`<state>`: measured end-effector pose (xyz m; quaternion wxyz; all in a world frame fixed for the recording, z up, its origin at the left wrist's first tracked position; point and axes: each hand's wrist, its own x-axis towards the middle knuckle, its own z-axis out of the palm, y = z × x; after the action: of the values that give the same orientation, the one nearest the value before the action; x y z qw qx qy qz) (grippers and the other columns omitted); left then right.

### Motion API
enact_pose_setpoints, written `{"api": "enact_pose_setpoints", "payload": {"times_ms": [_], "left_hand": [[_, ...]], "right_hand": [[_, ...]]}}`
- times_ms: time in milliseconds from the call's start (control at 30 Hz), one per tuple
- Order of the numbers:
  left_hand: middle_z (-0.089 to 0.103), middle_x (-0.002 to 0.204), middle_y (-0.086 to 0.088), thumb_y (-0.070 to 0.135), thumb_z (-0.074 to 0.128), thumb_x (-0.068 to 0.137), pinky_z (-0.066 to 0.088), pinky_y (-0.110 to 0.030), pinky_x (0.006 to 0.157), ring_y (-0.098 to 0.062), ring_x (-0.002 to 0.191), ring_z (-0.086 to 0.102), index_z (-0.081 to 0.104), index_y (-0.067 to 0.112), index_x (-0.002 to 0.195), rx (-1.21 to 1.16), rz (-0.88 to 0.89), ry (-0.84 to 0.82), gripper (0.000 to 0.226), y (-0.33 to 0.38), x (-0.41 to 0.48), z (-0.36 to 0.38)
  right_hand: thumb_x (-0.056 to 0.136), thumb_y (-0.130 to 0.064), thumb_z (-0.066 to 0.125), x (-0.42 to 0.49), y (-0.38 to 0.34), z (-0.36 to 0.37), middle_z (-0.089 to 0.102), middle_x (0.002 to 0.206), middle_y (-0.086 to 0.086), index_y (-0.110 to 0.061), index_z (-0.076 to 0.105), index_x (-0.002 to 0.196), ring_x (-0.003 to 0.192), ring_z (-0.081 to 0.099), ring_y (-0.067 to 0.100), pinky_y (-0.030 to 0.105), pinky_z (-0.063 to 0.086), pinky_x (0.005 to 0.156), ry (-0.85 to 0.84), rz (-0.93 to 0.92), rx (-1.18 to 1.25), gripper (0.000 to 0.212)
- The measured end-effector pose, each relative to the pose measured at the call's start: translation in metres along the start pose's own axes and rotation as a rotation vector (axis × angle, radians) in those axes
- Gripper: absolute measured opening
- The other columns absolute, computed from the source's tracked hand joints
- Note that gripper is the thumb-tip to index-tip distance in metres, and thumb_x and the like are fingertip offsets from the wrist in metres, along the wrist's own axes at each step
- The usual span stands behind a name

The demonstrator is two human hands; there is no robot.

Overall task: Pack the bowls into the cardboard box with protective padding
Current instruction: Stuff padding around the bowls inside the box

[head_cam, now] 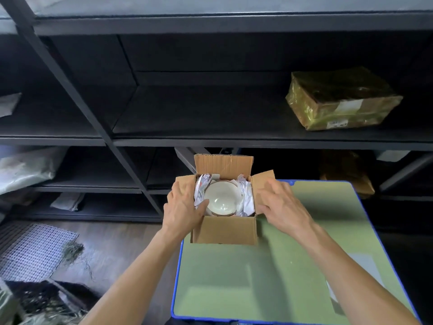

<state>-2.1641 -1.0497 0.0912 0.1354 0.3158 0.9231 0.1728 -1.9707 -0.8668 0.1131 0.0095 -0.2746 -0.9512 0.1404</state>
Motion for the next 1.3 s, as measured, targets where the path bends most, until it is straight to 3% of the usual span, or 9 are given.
{"api": "enact_pose_setpoints", "payload": {"times_ms": [167,267,433,600,767,1000,1133,1233,1300], "left_hand": [[0.045,0.107,-0.009,0.034,0.057,0.088,0.039,-0.04,0.073,-0.035,0.092,0.049,0.041,0.022,0.114,0.057,0.04,0.266,0.033,0.006,-0.006,-0.013],[0.049,0.097,-0.004,0.032,0.055,0.093,0.04,-0.037,0.069,-0.027,0.078,0.047,0.048,0.02,0.107,0.047,0.138,0.36,0.02,0.008,-0.003,-0.018],[0.051,0.117,-0.004,0.016,0.061,0.092,0.05,-0.034,0.076,-0.023,0.098,0.049,0.048,0.015,0.134,-0.052,0.257,0.288,0.043,0.019,-0.005,-0.012],[0.049,0.121,0.008,0.008,0.058,0.082,0.05,-0.029,0.075,-0.016,0.102,0.045,0.041,0.034,0.142,-0.07,0.337,0.206,0.067,0.026,-0.008,0.001],[0.053,0.123,0.006,0.015,0.052,0.087,0.048,-0.03,0.08,-0.016,0.096,0.041,0.039,0.024,0.146,-0.026,0.368,0.186,0.061,0.023,0.001,0.014],[0.054,0.123,0.001,0.008,0.058,0.089,0.052,-0.036,0.08,-0.021,0.105,0.05,0.059,0.022,0.128,-0.161,0.295,0.336,0.041,0.01,0.009,-0.004],[0.051,0.122,-0.004,0.021,0.069,0.085,0.044,-0.035,0.085,-0.026,0.11,0.045,0.065,0.018,0.108,0.108,0.332,0.384,0.023,0.003,0.019,-0.014],[0.045,0.109,-0.001,0.014,0.066,0.079,0.035,-0.033,0.085,-0.023,0.098,0.041,0.062,0.021,0.087,0.371,0.359,0.343,0.012,0.013,0.025,-0.012],[0.042,0.106,0.0,0.013,0.062,0.077,0.032,-0.033,0.084,-0.021,0.096,0.038,0.06,0.022,0.084,0.453,0.3,0.306,0.011,0.019,0.025,-0.012]], "right_hand": [[0.091,-0.004,0.053,0.009,-0.012,-0.002,0.042,0.121,0.002,-0.009,0.062,0.102,0.101,0.042,0.027,0.044,0.051,0.068,0.148,-0.094,0.064,0.016],[0.095,-0.012,0.052,0.016,-0.024,-0.001,0.032,0.143,0.001,-0.019,0.056,0.131,0.123,0.04,0.024,0.037,0.052,0.085,0.109,-0.082,0.035,0.037],[0.097,-0.017,0.053,0.017,-0.043,-0.001,0.02,0.158,0.008,-0.015,0.046,0.143,0.143,0.031,0.026,0.038,0.045,0.104,0.088,-0.104,0.056,0.047],[0.096,-0.026,0.054,0.019,-0.044,0.014,0.026,0.155,0.0,-0.018,0.038,0.148,0.14,0.036,0.021,0.034,0.046,0.103,0.108,-0.11,0.078,0.055],[0.097,-0.034,0.049,0.019,-0.048,0.029,0.032,0.154,-0.006,-0.02,0.03,0.152,0.137,0.039,0.014,0.029,0.048,0.099,0.107,-0.064,0.036,0.06],[0.093,-0.021,0.052,0.019,-0.042,0.012,0.045,0.14,-0.006,-0.023,0.05,0.136,0.115,0.055,0.021,0.041,0.055,0.075,0.244,0.064,0.113,0.043],[0.09,-0.026,0.037,0.013,-0.027,0.005,0.045,0.134,0.004,-0.017,0.059,0.117,0.109,0.049,0.03,0.036,0.048,0.059,0.27,0.139,0.006,0.036],[0.084,-0.005,0.05,0.009,-0.015,0.011,0.046,0.13,0.009,-0.006,0.058,0.092,0.108,0.047,0.033,0.039,0.05,0.048,0.256,0.194,-0.101,0.012],[0.083,-0.004,0.059,0.004,-0.004,0.018,0.051,0.123,0.007,-0.006,0.061,0.091,0.106,0.05,0.03,0.04,0.053,0.055,0.234,0.199,-0.135,0.009]]}}
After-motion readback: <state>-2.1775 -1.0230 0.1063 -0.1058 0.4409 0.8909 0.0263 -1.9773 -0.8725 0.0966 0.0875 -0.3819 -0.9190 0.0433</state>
